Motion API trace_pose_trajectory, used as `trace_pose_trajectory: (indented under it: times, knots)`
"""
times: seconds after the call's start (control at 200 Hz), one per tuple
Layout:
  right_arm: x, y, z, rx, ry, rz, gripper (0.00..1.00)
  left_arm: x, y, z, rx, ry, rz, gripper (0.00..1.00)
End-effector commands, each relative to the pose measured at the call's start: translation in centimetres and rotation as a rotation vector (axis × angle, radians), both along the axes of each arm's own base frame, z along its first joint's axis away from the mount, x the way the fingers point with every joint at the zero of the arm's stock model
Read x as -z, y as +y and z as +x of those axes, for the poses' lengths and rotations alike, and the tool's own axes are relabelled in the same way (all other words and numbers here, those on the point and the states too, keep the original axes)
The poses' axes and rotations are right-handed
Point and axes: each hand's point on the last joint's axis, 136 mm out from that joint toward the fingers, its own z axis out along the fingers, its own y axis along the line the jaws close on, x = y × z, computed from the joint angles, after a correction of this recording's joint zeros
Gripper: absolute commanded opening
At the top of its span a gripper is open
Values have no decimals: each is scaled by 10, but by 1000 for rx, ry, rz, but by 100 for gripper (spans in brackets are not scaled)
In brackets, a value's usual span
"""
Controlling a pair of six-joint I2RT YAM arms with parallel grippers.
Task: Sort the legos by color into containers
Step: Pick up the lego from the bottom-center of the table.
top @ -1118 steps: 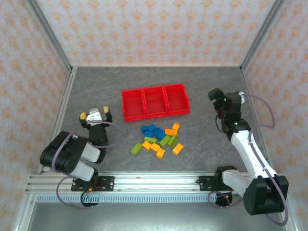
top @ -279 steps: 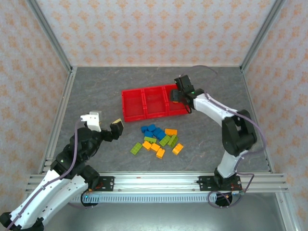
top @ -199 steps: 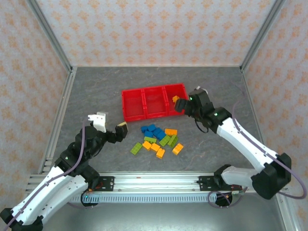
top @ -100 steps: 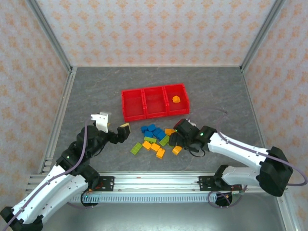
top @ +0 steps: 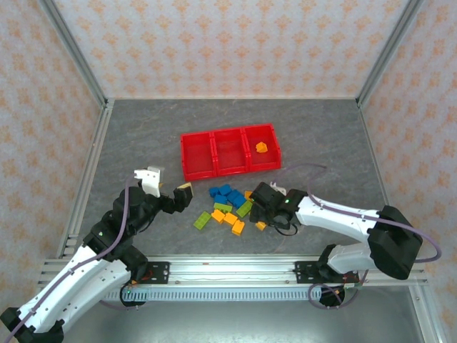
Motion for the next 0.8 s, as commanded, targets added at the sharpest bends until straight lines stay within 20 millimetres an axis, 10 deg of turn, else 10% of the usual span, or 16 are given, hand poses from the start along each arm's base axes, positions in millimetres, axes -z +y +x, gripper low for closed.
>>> trace_pose_trajectory:
  times: [0.0, 0.4, 0.796]
  knots:
    - [6, -4, 5, 23, -34, -27, 80, -3, 0, 1, 1, -26, 7, 99]
    - [28, -6, 7, 38, -8, -102, 76, -2, 3, 2, -17, -23, 14, 99]
    - [31, -21, 8, 18, -47, -167, 52, 1, 2, 5, -19, -9, 24, 99]
